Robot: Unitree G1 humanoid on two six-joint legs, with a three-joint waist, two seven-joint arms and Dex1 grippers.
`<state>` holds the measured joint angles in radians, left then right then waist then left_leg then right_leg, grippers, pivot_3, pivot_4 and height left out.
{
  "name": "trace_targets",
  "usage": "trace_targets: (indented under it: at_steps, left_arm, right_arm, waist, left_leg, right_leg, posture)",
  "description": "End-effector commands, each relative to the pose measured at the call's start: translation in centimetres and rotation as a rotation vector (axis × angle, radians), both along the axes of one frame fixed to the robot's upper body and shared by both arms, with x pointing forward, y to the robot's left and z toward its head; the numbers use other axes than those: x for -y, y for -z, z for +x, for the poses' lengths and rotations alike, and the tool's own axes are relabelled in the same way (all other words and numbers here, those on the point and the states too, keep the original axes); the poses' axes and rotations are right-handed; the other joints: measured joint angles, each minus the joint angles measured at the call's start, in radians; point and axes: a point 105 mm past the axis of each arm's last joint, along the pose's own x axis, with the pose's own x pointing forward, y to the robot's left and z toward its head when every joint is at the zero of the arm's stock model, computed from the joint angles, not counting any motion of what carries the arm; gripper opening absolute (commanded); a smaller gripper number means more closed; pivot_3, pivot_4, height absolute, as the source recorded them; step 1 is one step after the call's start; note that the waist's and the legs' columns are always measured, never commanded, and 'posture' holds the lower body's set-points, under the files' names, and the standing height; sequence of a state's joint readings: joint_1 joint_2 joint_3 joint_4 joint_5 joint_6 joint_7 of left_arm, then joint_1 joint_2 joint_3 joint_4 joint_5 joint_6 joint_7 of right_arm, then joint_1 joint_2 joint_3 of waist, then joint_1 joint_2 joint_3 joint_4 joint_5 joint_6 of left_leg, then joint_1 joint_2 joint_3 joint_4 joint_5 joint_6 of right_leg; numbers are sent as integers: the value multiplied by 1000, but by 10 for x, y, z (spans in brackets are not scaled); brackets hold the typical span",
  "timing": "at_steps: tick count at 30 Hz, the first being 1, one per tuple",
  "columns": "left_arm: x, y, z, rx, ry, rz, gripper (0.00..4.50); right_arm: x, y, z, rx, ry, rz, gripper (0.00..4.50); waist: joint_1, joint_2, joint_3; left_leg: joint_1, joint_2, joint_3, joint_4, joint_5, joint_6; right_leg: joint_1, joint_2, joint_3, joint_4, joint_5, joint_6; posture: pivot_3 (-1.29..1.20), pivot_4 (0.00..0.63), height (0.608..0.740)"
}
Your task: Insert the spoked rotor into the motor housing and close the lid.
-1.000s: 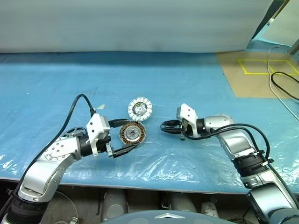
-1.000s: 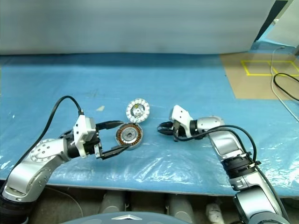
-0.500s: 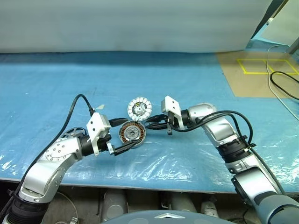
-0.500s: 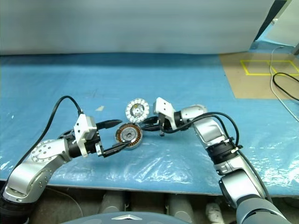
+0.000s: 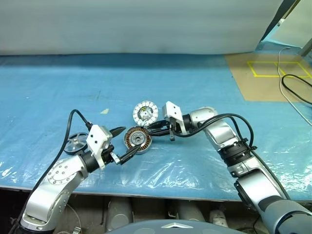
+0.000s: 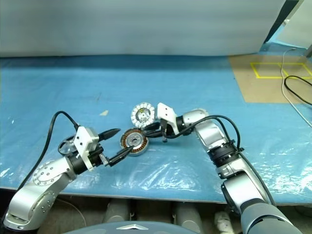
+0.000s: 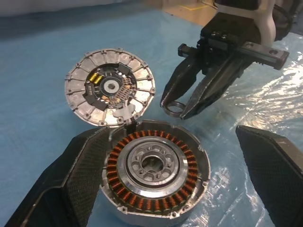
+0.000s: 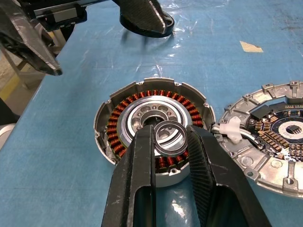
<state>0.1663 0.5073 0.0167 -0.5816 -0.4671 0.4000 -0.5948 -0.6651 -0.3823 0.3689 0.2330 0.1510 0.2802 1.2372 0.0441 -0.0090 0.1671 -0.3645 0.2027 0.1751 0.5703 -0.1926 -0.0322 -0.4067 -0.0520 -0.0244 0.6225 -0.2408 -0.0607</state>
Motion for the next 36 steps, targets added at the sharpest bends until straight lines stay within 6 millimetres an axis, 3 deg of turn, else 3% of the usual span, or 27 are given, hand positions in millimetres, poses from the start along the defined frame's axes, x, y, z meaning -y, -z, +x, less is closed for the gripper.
trace_targets:
  at_steps: [1, 6, 13, 19, 20, 22, 24, 29, 36]
  left_arm:
    - [-1, -6, 5, 45, -19, -2, 4500]
    - [4, -7, 4, 46, 3, -7, 4500]
    - [32, 7, -18, -15, 136, -13, 4500]
    - [40, 14, -26, 21, 169, 67, 4500]
    - [24, 16, -25, 28, 155, 76, 4500]
    - [-33, 20, -22, 23, 114, 95, 4500]
    - [-57, 17, -22, 39, 97, 106, 4500]
    - [-73, 19, -25, 37, 91, 111, 4500]
    - [-73, 16, -24, 58, 130, 117, 4500]
  right_arm:
    - [-6, -13, 4, 59, -20, 15, 576]
    - [-5, -12, 8, 77, -8, 9, 576]
    - [-2, -12, 10, 92, 10, 8, 576]
    - [3, -9, 13, 103, 38, 2, 576]
    - [3, -8, 13, 103, 41, 3, 576]
    - [5, -8, 14, 109, 52, 1, 576]
    - [7, -8, 15, 112, 61, 0, 576]
    - [11, -7, 16, 119, 75, -7, 576]
    - [10, -7, 16, 120, 78, -2, 576]
  waist:
    - [0, 0, 0]
    - [0, 0, 0]
    - [0, 0, 0]
    - [0, 0, 0]
    - [0, 0, 0]
    - [-4, 0, 0]
    - [-6, 0, 0]
    - [6, 0, 0]
    - [4, 0, 0]
  left_leg:
    - [0, 0, 0, 0, 0, 0]
    - [0, 0, 0, 0, 0, 0]
    - [-1, 0, 0, 0, 0, 0]
    - [0, 1, 0, 1, -1, 2]
    - [0, 1, 0, 1, -1, 2]
    - [0, 1, 0, 1, -1, 2]
    - [0, 2, 0, -1, -1, 2]
    - [0, 1, 0, 0, -1, 2]
    - [1, 2, 0, 0, -2, 2]
  right_leg:
    - [0, 0, 0, 0, 0, 0]
    - [0, 0, 0, 1, 0, 0]
    - [0, 0, 0, 0, 0, 0]
    - [0, 0, 0, 1, 0, 0]
    - [0, 0, 0, 1, 0, 0]
    - [0, 0, 0, 1, 0, 0]
    - [0, 3, 0, 1, 0, 0]
    - [0, 2, 1, -1, 0, -1]
    - [0, 2, 0, 1, 0, -1]
  posture:
    - [0, 150, 740]
    - [0, 150, 740]
    - [0, 150, 740]
    - [0, 150, 740]
    - [0, 150, 740]
    - [0, 150, 740]
    - [0, 150, 740]
    - [0, 150, 740]
    - [0, 150, 740]
